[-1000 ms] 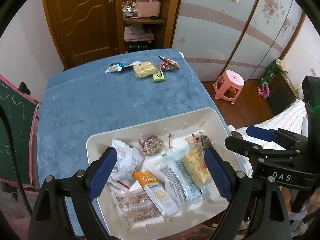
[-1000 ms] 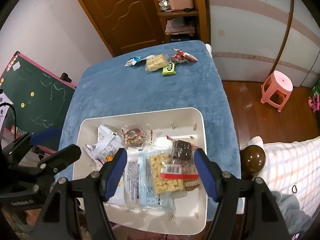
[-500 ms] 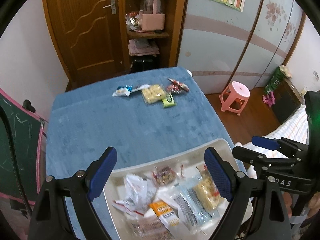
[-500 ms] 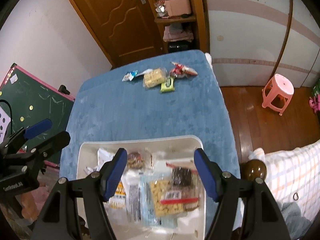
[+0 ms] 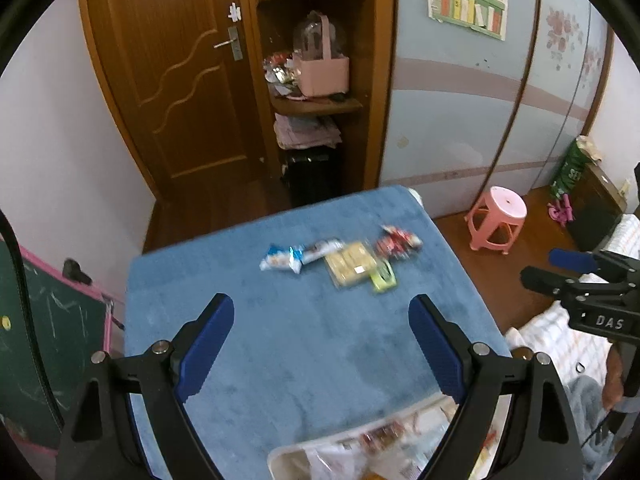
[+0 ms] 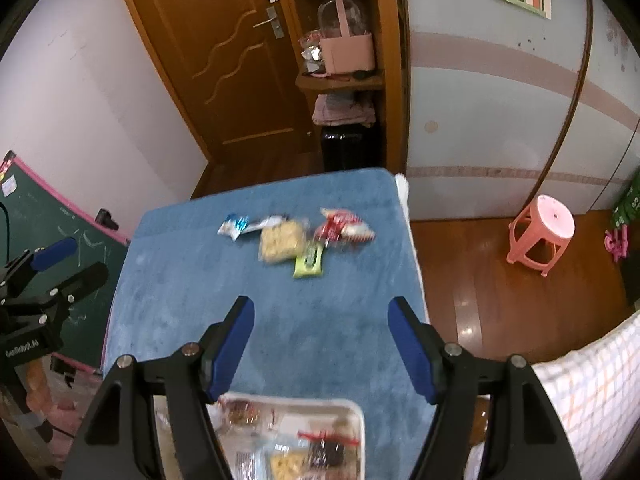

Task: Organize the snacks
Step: 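Lift both tools out of the tray and move toward the remaining snacks, then grasp the blue-wrapped snack with the left tool while the right tool grasps the red cookie bag, then carry the blue snack and red cookie bag over the white tray with both tools, then lower both snacks into the tray and open both tools, then lift both tools out of the tray toward the last snacks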

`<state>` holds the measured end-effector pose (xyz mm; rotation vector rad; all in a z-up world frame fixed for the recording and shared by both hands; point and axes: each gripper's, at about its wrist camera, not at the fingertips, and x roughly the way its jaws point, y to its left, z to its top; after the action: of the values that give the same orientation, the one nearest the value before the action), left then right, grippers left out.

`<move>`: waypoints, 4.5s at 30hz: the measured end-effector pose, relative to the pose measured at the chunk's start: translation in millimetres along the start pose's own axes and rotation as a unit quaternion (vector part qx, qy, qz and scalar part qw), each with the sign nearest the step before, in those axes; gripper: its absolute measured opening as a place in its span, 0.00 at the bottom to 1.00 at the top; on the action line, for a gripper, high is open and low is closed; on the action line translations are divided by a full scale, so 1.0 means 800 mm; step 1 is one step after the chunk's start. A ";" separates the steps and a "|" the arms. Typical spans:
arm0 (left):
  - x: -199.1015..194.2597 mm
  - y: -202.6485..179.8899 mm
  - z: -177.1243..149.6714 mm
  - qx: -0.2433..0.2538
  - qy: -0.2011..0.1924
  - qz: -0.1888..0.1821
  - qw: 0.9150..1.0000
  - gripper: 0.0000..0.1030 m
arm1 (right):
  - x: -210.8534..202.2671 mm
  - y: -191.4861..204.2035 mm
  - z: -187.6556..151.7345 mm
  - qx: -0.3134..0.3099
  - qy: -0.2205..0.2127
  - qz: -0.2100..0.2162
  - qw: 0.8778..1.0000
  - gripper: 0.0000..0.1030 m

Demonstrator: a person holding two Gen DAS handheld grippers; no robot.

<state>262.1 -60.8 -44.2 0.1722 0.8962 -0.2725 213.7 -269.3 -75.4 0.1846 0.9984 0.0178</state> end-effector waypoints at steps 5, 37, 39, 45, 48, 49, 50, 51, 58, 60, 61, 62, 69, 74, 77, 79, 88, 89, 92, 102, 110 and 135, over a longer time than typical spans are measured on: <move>0.040 0.018 0.045 -0.003 0.010 0.007 1.000 0.86 | 0.025 -0.008 0.046 -0.001 -0.001 -0.008 1.000 0.68; 0.406 0.122 0.055 -0.200 0.228 -0.002 0.953 0.86 | 0.368 -0.043 0.114 0.048 0.179 -0.019 0.983 0.54; 0.418 0.119 0.052 -0.209 0.235 0.000 0.949 0.86 | 0.366 -0.046 0.113 0.052 0.173 -0.010 0.983 0.52; 0.450 0.120 0.029 -0.254 0.267 0.012 0.929 0.86 | 0.354 -0.056 0.117 0.068 0.155 0.003 0.986 0.27; 0.461 0.126 0.011 -0.288 0.287 0.005 0.914 0.86 | 0.350 -0.062 0.117 0.067 0.150 -0.001 0.986 0.21; 0.463 0.128 0.006 -0.298 0.290 0.002 0.910 0.85 | 0.349 -0.063 0.115 0.064 0.147 -0.002 0.987 0.20; 0.462 0.130 0.004 -0.303 0.287 0.002 0.908 0.82 | 0.347 -0.063 0.114 0.063 0.144 -0.003 0.988 0.20; 0.458 0.131 0.004 -0.307 0.279 0.005 0.910 0.78 | 0.347 -0.064 0.114 0.062 0.143 -0.003 0.988 0.20; 0.434 0.134 -0.004 -0.275 0.266 0.015 0.924 0.38 | 0.322 -0.059 0.105 0.060 0.118 0.000 0.991 0.15; 0.420 0.133 -0.009 -0.268 0.261 0.006 0.927 0.38 | 0.311 -0.057 0.101 0.057 0.113 0.005 0.992 0.14; 0.410 0.130 -0.011 -0.260 0.256 0.001 0.931 0.37 | 0.302 -0.055 0.098 0.054 0.108 0.006 0.993 0.14; 0.399 0.128 -0.013 -0.251 0.251 0.000 0.935 0.37 | 0.290 -0.052 0.093 0.052 0.101 0.009 0.993 0.14; 0.256 0.094 -0.006 -0.169 0.181 -0.042 0.968 0.37 | 0.191 -0.037 0.065 0.061 0.042 0.045 0.996 0.14; 0.129 0.057 -0.024 -0.116 0.135 -0.076 0.981 0.37 | 0.094 -0.021 0.024 0.063 -0.007 0.086 0.994 0.14; 0.078 0.040 -0.039 -0.102 0.119 -0.086 0.984 0.37 | 0.043 -0.015 -0.004 0.068 -0.030 0.107 0.992 0.14; 0.043 0.020 -0.054 -0.088 0.108 -0.091 0.986 0.37 | 0.007 -0.011 -0.026 0.068 -0.047 0.124 0.989 0.14; -0.055 -0.052 -0.148 -0.005 0.081 -0.038 0.996 0.38 | -0.081 0.016 -0.123 0.043 -0.052 0.162 0.985 0.14; -0.058 -0.059 -0.158 0.003 0.079 -0.027 0.996 0.38 | -0.086 0.020 -0.134 0.039 -0.049 0.161 0.985 0.14; -0.059 -0.071 -0.180 0.012 0.091 -0.008 0.996 0.38 | -0.087 0.025 -0.158 0.031 -0.032 0.164 0.985 0.14; -0.053 -0.088 -0.218 0.013 0.123 0.018 0.992 0.38 | -0.077 0.037 -0.209 0.003 0.019 0.145 0.989 0.15; -0.073 -0.096 -0.222 0.024 0.098 0.042 0.994 0.71 | -0.091 0.048 -0.223 -0.026 0.016 0.101 0.994 0.43; -0.100 -0.083 -0.230 0.010 0.089 0.051 0.995 0.80 | -0.108 0.060 -0.230 -0.036 -0.002 0.091 0.995 0.51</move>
<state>57.3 -62.9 -96.7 0.2626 1.0579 -0.1716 16.5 -203.7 -92.7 0.2093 0.9723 0.2200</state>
